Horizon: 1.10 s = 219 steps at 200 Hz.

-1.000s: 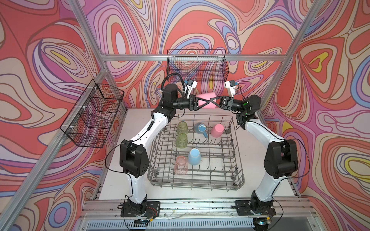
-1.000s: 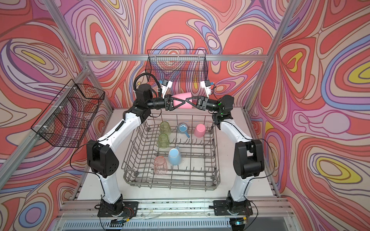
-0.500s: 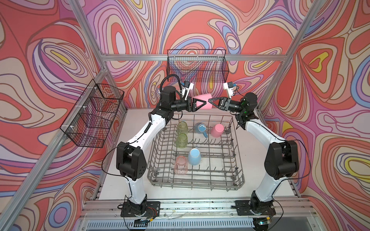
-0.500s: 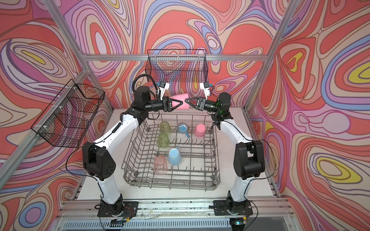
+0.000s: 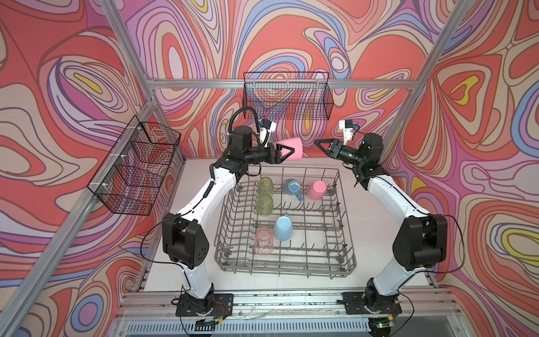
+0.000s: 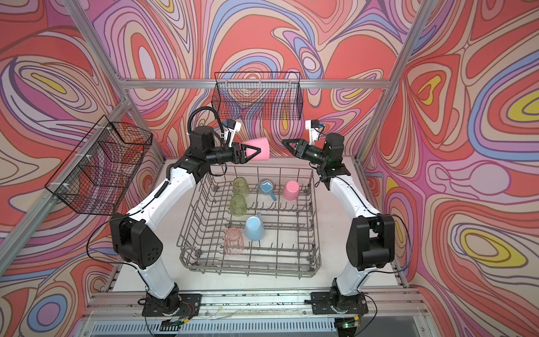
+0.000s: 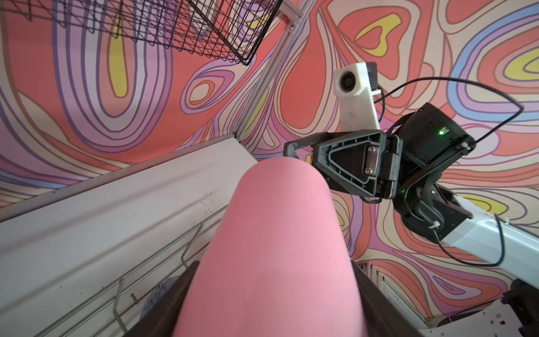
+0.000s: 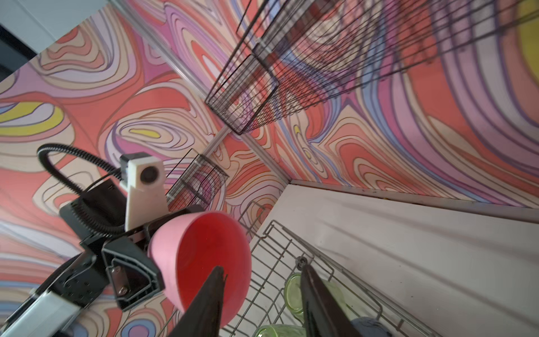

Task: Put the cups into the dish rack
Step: 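Open the right gripper and pull it back from the cup, then lower the pink cup into the rack's near side with the left gripper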

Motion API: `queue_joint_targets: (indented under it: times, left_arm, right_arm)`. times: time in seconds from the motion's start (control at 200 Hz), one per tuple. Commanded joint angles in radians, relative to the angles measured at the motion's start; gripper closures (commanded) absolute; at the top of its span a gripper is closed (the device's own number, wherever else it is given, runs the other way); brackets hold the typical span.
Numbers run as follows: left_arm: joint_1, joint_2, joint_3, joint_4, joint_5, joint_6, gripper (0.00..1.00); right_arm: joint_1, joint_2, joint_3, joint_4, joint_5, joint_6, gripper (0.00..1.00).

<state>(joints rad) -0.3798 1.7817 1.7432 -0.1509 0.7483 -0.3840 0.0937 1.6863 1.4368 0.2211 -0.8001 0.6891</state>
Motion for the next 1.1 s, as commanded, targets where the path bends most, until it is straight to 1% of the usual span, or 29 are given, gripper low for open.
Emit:
queue_joint_targets:
  times: [0.0, 0.105, 0.165, 0.215, 0.305, 0.396, 0.606, 0.826, 0.936, 1.092]
  left_arm:
    - [-0.006, -0.030, 0.025, -0.131, -0.061, 0.072, 0.40]
    - [-0.026, -0.025, 0.056, -0.219, -0.112, 0.126, 0.40]
    - [-0.046, -0.019, 0.083, -0.274, -0.156, 0.169, 0.40]
    - [-0.067, -0.015, 0.103, -0.324, -0.194, 0.211, 0.40]
    - [-0.105, -0.003, 0.139, -0.406, -0.245, 0.270, 0.39]
    - [-0.140, 0.015, 0.181, -0.486, -0.269, 0.331, 0.40]
    - [-0.245, 0.073, 0.279, -0.677, -0.346, 0.493, 0.40]
    - [-0.356, 0.124, 0.326, -0.787, -0.460, 0.621, 0.40]
    - [-0.406, 0.153, 0.342, -0.822, -0.532, 0.662, 0.40]
    - [-0.457, 0.184, 0.352, -0.853, -0.583, 0.693, 0.40]
  right_arm:
    - [-0.009, -0.038, -0.007, -0.209, 0.226, -0.100, 0.56]
    - [-0.022, -0.043, 0.000, -0.334, 0.389, -0.121, 0.56]
    - [-0.031, -0.046, -0.002, -0.387, 0.462, -0.122, 0.56]
    - [-0.046, -0.054, -0.013, -0.404, 0.494, -0.111, 0.56]
    - [-0.074, -0.073, -0.047, -0.405, 0.518, -0.081, 0.56]
    - [-0.099, -0.101, -0.086, -0.411, 0.562, -0.060, 0.56]
    - [-0.159, -0.156, -0.177, -0.392, 0.603, -0.012, 0.56]
    - [-0.201, -0.185, -0.235, -0.385, 0.623, 0.021, 0.56]
    - [-0.227, -0.201, -0.264, -0.382, 0.626, 0.039, 0.56]
    - [-0.251, -0.233, -0.308, -0.366, 0.634, 0.064, 0.55]
